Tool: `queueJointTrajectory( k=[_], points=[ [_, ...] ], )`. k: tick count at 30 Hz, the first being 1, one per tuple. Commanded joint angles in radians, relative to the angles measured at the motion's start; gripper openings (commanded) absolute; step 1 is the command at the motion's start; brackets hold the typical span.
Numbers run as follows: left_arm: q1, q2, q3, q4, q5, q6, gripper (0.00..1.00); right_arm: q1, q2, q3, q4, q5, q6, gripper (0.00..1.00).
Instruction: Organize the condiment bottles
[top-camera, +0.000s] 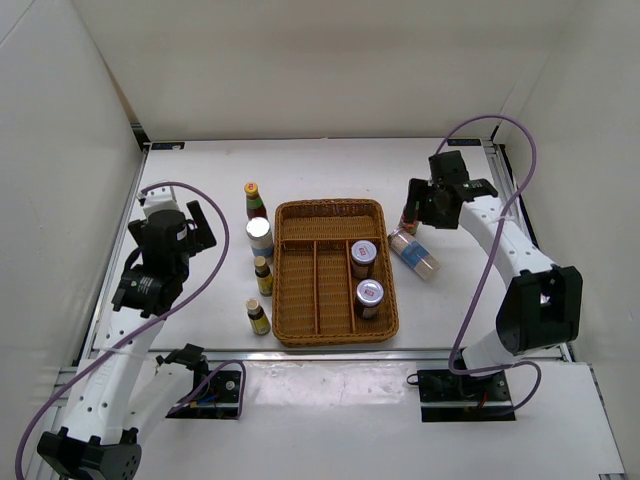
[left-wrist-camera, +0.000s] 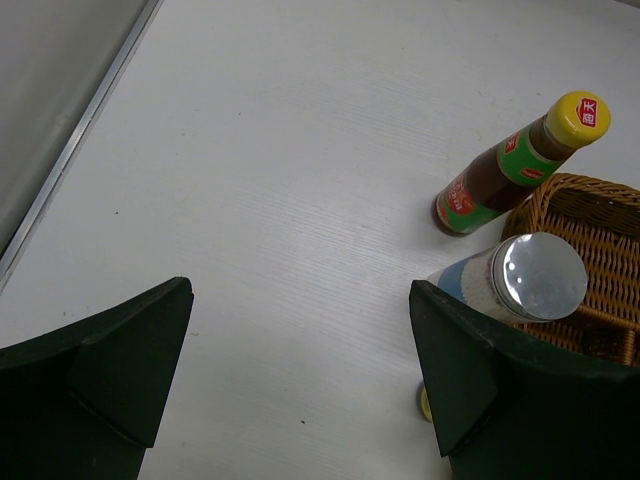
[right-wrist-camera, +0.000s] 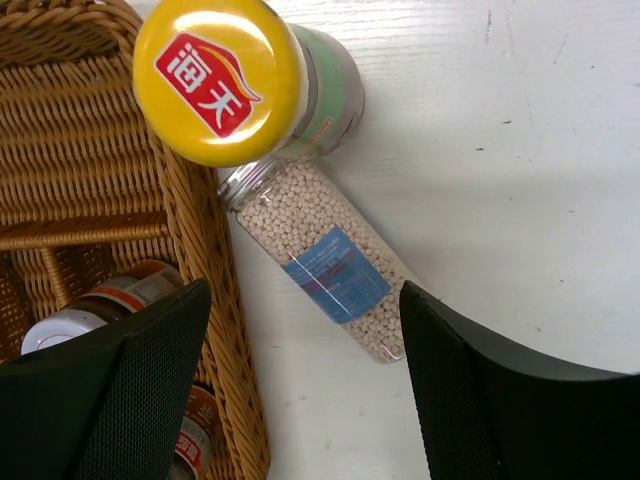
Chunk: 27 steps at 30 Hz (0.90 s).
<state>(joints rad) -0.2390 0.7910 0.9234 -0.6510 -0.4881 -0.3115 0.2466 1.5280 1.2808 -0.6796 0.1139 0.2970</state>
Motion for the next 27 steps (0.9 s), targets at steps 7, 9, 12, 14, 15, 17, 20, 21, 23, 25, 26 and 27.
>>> queueJointTrajectory(
  k=[7, 9, 12, 14, 15, 17, 20, 21, 23, 25, 26, 27],
  points=[
    [-0.003, 0.027, -0.003, 0.008, -0.006, 0.006, 1.0, 0.091, -0.14, 0.02, 0.017, 0.115, 0.03, 0.96],
    [-0.003, 0.027, -0.003, 0.008, -0.006, 0.006, 1.0, 0.115, -0.17, 0.02, 0.017, 0.147, 0.016, 0.99],
    [-0.003, 0.027, -0.003, 0.008, -0.006, 0.006, 1.0, 0.167, -0.253, -0.004, 0.067, 0.231, -0.01, 0.99],
    [-0.003, 0.027, -0.003, 0.008, 0.003, 0.006, 1.0, 0.168, -0.292, -0.035, 0.123, 0.231, -0.01, 0.99],
    [-0.003, 0.027, -0.003, 0.008, 0.003, 0.006, 1.0, 0.168, -0.292, -0.035, 0.123, 0.231, -0.01, 0.99],
    [-0.003, 0.027, -0.003, 0.008, 0.003, 0.006, 1.0, 0.158, -0.264, -0.022, 0.078, 0.231, -0.001, 0.99],
    [-0.003, 0.027, -0.003, 0.008, 0.013, 0.006, 1.0, 0.158, -0.198, 0.025, -0.007, 0.246, 0.008, 0.99],
    [-0.003, 0.027, -0.003, 0.008, 0.013, 0.006, 1.0, 0.158, -0.189, 0.035, -0.008, 0.269, 0.008, 0.99],
    [-0.003, 0.018, -0.003, 0.008, 0.013, 0.006, 1.0, 0.158, -0.18, 0.035, 0.02, 0.28, 0.008, 0.99],
    [-0.003, 0.017, -0.003, 0.008, 0.013, 0.006, 1.0, 0.158, -0.154, 0.035, 0.055, 0.293, -0.03, 0.99],
    [-0.003, 0.017, -0.003, 0.008, 0.013, 0.006, 1.0, 0.158, -0.14, 0.063, 0.069, 0.293, -0.039, 0.99],
    [-0.003, 0.008, -0.003, 0.008, 0.013, 0.006, 1.0, 0.158, -0.106, 0.081, 0.069, 0.306, -0.05, 0.99]
  ],
)
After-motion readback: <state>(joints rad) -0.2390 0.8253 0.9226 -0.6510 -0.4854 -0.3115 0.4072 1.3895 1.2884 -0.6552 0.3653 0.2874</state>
